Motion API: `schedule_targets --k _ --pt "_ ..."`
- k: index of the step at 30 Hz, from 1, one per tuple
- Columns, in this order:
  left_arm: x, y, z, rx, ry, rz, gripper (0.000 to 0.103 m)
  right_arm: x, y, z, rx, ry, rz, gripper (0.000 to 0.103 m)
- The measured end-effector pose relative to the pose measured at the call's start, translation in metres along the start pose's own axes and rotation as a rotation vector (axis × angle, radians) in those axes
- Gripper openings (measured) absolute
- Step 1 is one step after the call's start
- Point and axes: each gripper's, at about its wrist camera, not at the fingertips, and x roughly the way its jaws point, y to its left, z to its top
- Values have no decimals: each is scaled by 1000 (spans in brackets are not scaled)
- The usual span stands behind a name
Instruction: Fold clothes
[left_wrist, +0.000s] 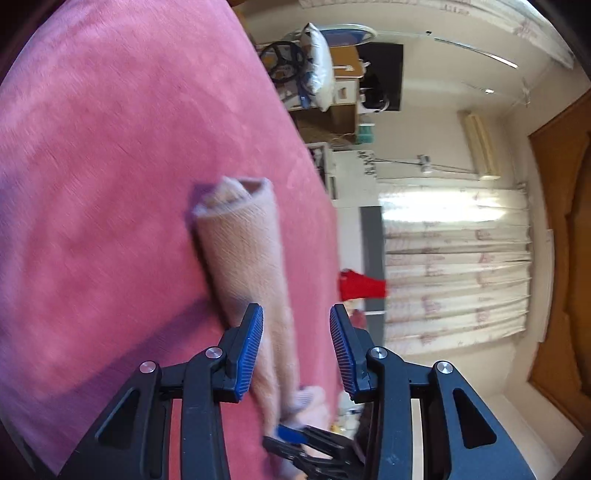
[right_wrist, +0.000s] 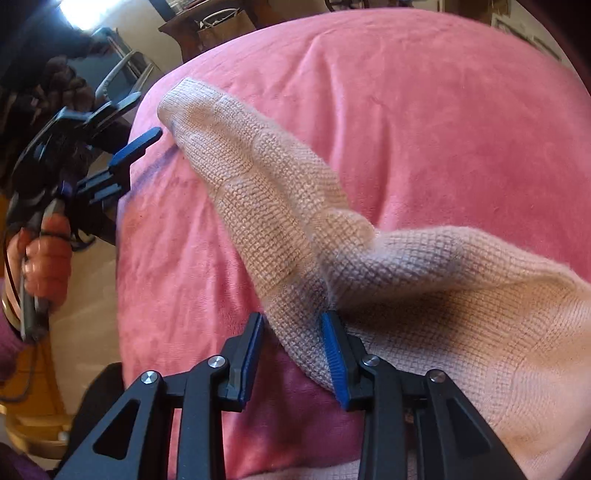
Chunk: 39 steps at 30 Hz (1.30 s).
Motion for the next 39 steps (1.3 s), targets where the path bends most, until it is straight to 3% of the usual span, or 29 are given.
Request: schedule_targets --k 3,6,7,9,11,16,19,20,22,25,27,29,31,32,34,35,36,37,39 --pt "12 -11 4 33 1 9 40 -20 -17 11 44 -29 60 32" --pt "18 -12 8 48 6 47 44 -63 -50 21 156 -180 56 32" --pt "20 -11 8 51 12 68 45 -77 -62 23 193 -224 29 32" --pt "24 -8 9 58 22 111 45 -98 -87 25 242 -248 -108 33" --pt "27 -6 10 65 33 154 45 -99 -104 32 242 -195 -232 33" --pt "19 -4 4 93 62 218 45 -74 -98 48 62 -23 -248 33" --pt "12 -1 2 75 66 215 45 -53 -75 54 -97 65 -356 34" --pt "11 0 2 57 59 212 45 -49 -68 55 -136 84 -392 27" --pt "10 0 1 37 50 211 45 -42 -46 49 -273 138 -449 3" --pt "15 -6 1 25 47 207 45 -31 -15 28 -481 198 -606 0" --pt "19 -12 4 31 42 202 45 -35 -8 24 -526 159 -691 0" --pt "20 -19 10 41 15 195 45 -53 -14 34 -469 45 -741 0" --pt "23 -30 15 70 -20 188 49 -90 -33 53 -302 -135 -730 0" --pt "25 -35 18 87 -33 189 51 -103 -43 60 -230 -187 -667 0" --pt "30 -43 20 125 -33 202 53 -118 -58 72 -116 -221 -419 3" --pt "31 -44 18 136 -21 196 53 -124 -68 76 -77 -223 -293 5" --pt "32 -43 15 146 -5 195 53 -124 -74 76 -71 -187 -170 19" --pt "33 -41 12 149 7 203 53 -115 -66 78 -86 -130 -97 25" --pt "32 -39 10 152 10 205 53 -98 -50 81 -198 -41 -140 25"
